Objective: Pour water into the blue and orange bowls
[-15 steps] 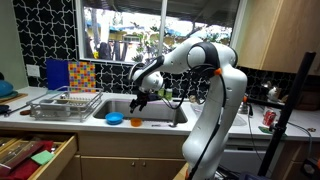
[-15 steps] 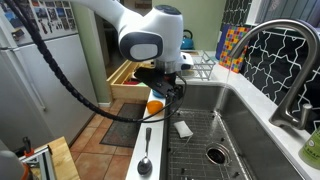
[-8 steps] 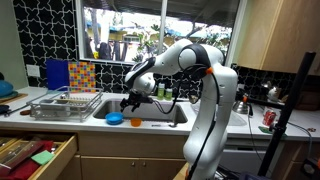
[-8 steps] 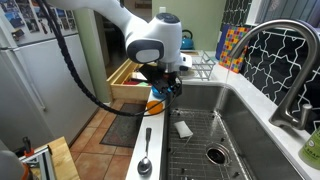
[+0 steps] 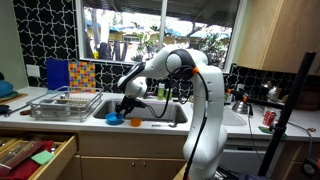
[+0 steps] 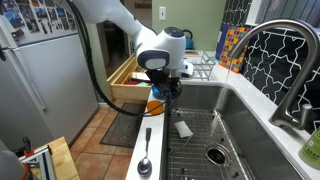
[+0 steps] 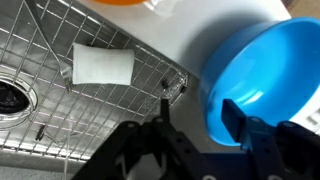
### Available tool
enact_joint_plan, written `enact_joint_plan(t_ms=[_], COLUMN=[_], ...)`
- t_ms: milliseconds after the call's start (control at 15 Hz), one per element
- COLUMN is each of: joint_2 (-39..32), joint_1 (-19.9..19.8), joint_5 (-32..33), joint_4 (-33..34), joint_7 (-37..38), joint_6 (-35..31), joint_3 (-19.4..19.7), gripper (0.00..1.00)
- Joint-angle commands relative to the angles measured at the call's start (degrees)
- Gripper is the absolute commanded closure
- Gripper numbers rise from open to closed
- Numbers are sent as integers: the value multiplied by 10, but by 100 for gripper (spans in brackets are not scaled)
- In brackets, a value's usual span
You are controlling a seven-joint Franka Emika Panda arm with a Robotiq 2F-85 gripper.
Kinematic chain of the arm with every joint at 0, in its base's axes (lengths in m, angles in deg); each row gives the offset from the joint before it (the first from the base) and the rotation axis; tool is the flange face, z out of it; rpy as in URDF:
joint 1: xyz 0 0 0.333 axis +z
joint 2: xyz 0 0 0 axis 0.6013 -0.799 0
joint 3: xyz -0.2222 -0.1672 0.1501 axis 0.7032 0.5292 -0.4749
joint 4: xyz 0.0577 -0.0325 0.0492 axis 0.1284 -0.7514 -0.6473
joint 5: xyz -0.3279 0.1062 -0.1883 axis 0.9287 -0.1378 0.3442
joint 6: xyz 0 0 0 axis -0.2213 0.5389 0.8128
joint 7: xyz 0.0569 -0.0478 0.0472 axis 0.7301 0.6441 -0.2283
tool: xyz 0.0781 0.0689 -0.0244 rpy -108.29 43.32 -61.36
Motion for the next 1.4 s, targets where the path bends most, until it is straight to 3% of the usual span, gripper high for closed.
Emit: enact_joint_plan(t_ms=[0,267,667,933,1000,1267,1333], joint_2=[-18,-10,25,25,16,16,16], joint_1=[-18,-32,-56,-72,-71,-79,-75], joint_5=[-9,-5,20,43,23,35,41], joint_4=[19,17,-4,-4,12,12,8], joint_7=[13,17,40,126,81,110,121], joint_6=[7,16,-23,-79,-56,-65,-84], joint_3=[-14,-12,14,48,33,44,44], gripper=[72,99,99,99,95,95,99])
